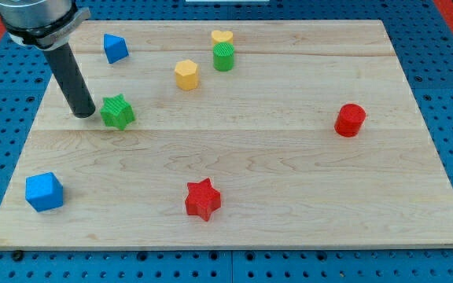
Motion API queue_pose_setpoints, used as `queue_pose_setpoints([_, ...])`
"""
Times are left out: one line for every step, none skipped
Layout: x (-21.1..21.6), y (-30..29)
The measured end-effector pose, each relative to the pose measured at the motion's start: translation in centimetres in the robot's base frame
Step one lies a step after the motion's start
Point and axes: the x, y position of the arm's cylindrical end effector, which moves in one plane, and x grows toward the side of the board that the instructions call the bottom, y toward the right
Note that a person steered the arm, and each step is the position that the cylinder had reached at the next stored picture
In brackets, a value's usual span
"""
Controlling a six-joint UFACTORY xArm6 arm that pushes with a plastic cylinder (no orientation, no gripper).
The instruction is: Slightly push yellow hexagon diagonally in between green star and red circle
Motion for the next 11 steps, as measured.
queue_pose_setpoints([-0.2, -1.3])
queue_pose_setpoints([-0.8, -1.4])
queue_pose_setpoints([-1.4, -1.9])
queue_pose_setpoints([-2.2, -2.4])
queue_pose_setpoints([-2.6, -3.0])
queue_pose_setpoints([-2.8, -3.3])
queue_pose_setpoints([-3.1, -3.8])
queue_pose_setpoints([-3.2, -4.2])
queue_pose_setpoints([-3.2, -4.6])
queue_pose_setpoints([-2.5, -3.9])
queue_pose_setpoints([0.6, -3.5])
